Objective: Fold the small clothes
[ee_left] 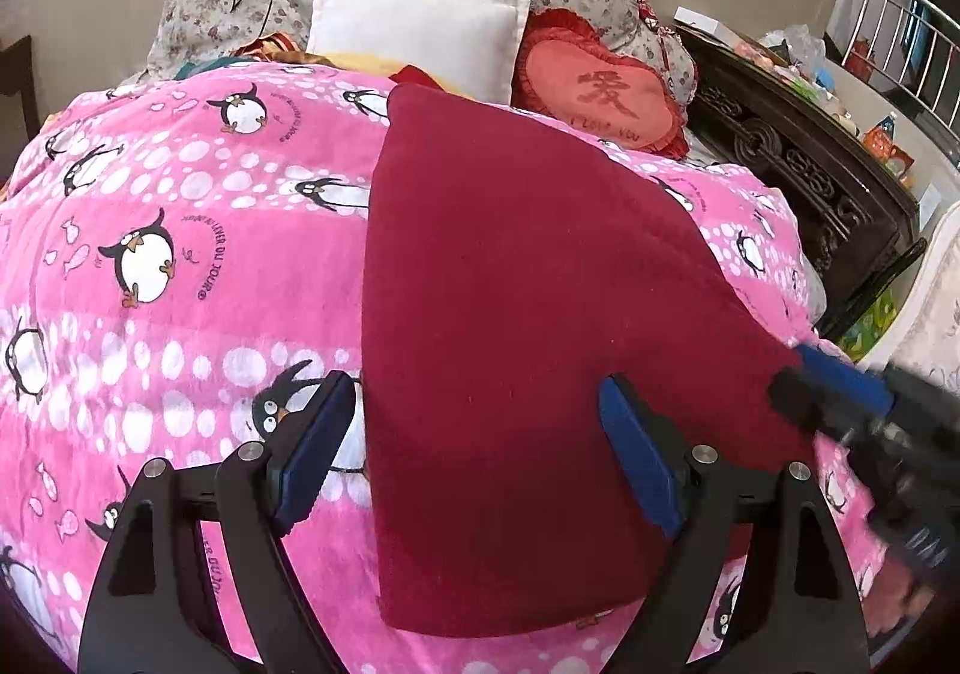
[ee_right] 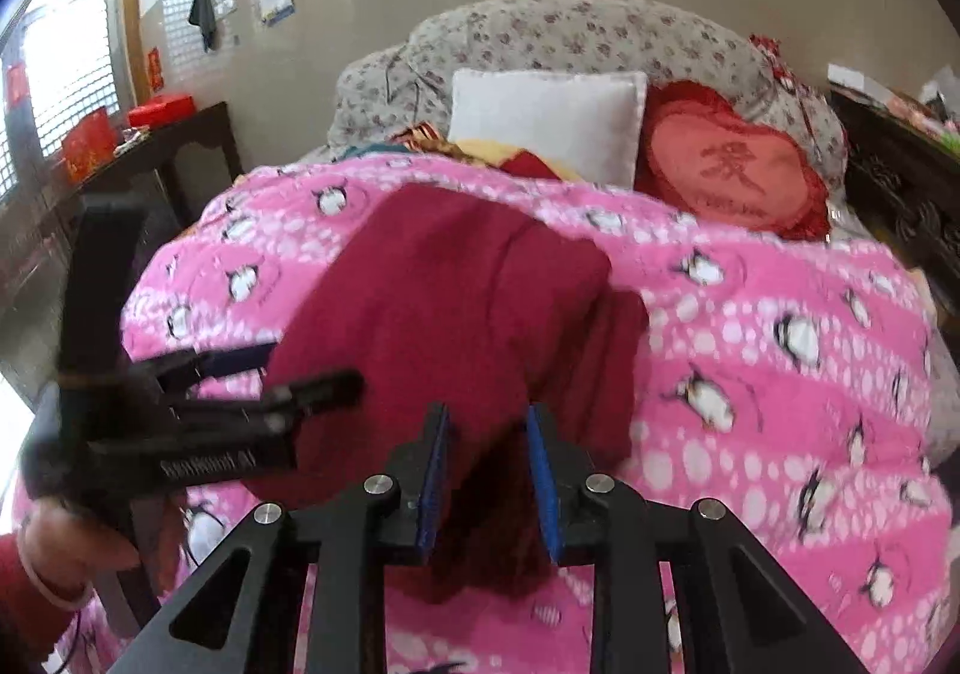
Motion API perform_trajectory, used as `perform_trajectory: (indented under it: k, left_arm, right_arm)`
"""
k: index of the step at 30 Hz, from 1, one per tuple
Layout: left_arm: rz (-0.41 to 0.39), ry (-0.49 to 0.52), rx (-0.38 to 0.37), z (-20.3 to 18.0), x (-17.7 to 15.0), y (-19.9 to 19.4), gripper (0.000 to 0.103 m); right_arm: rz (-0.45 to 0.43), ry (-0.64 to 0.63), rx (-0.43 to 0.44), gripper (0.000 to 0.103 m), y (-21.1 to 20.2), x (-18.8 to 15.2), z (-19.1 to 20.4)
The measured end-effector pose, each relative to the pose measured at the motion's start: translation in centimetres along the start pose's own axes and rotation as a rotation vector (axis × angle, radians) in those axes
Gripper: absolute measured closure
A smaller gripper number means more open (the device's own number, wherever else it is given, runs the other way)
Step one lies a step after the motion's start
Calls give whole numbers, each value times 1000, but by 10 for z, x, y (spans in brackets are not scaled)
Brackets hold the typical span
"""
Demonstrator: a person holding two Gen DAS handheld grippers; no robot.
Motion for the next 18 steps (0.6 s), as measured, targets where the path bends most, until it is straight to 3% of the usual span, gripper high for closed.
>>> perform_trajectory:
  k: [2,4,11,18]
  left_arm:
    - [-1,-1,5,-1,-2,1,19]
    - [12,1,12,-2,-4,3,19]
    - [20,-5,22,-2,-7,-3,19]
    - [31,-58,-42,7,-9,-16,19]
  right_arm:
    - [49,12,-3,80,21,-10,-5]
    - [45,36,26,79,30,-15,-10]
    - [34,51,38,78,5,-12,-2]
    - [-42,87,62,74,-24,-2,-2]
Point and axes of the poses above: each gripper's, at about its wrist camera, not at the fingertips, and y roughly the way its jaws point, z to its left, x to its top, the point moved 4 cm from there along y, roughly the way its jaws point, and after that the axes turned 10 degrees about z, right-handed, at the moved point
